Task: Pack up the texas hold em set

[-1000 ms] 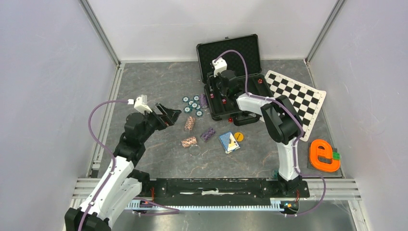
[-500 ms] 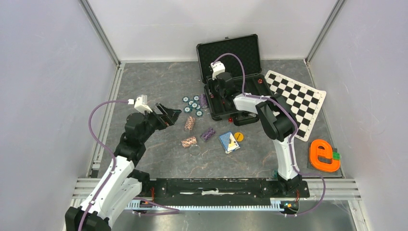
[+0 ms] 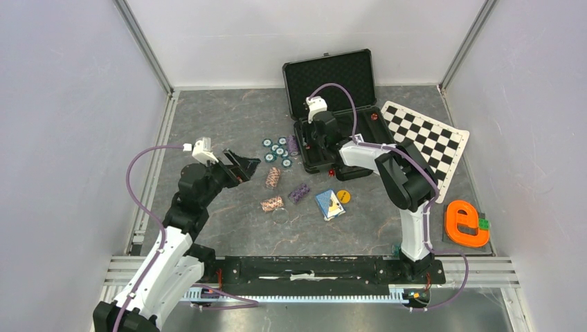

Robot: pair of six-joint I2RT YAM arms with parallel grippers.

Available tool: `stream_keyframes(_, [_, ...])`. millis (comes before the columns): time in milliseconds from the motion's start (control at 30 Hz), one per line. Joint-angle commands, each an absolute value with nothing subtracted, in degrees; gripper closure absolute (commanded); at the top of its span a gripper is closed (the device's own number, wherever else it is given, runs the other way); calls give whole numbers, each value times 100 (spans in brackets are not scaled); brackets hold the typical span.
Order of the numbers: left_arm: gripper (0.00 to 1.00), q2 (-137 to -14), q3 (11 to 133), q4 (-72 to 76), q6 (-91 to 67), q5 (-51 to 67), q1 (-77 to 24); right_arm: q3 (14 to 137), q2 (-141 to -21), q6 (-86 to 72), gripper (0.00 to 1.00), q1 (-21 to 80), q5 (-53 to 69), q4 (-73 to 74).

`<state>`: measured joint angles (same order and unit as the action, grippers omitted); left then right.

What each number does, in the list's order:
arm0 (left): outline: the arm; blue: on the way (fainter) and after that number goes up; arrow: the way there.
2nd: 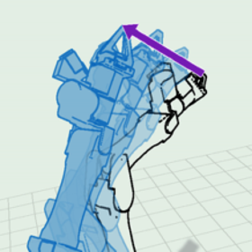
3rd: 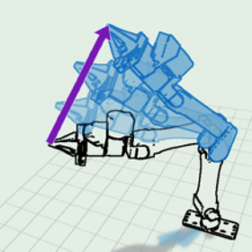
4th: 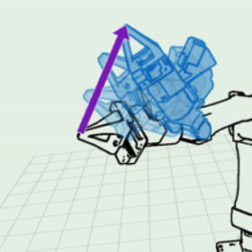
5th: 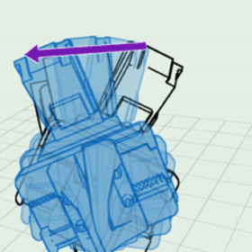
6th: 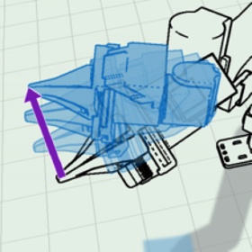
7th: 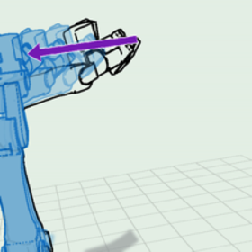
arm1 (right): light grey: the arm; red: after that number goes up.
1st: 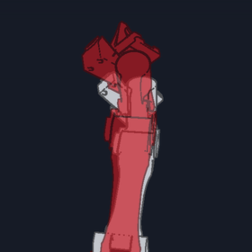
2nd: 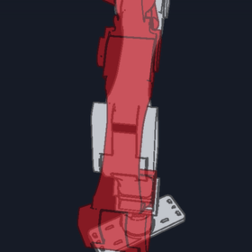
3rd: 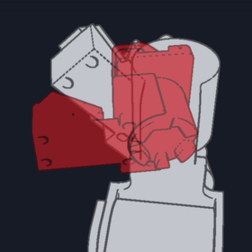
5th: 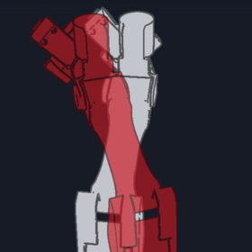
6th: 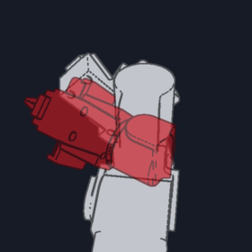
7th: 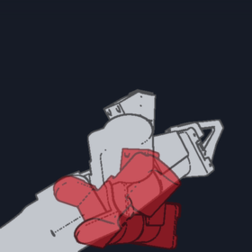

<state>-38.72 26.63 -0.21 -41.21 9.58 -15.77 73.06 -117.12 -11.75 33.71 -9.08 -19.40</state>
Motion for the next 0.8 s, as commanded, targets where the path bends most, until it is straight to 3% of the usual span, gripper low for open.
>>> stream_keyframes(0, [0,-3798,2830,30,-4109,1029,-1573,7321,-11276,-1351,74,3412,-1102,-1764])
stream_keyframes(67, [0,-3812,2837,27,-4130,1042,-1573,7418,-11354,-1309,65,3428,-1088,-1716])
stream_keyframes(200, [0,-3830,2889,-44,-4105,1043,-1573,7916,-11610,-1208,27,3432,-1108,-1329])
stream_keyframes(333, [0,-3839,2889,-150,-4105,1058,-1573,8174,-11614,-1118,9,3428,-1116,-1284])
stream_keyframes(500, [0,-3826,2932,-179,-4197,1197,-1573,7933,-11246,-1037,14,3428,-1073,-1437])
stream_keyframes(700, [0,-3824,2968,-295,-4147,1222,-1573,7494,-10925,-1028,27,3435,-795,-1519])
stream_keyframes(767, [6,-4011,3052,-477,-3904,1482,-1585,7080,-10596,-1012,27,3517,-837,-1659])
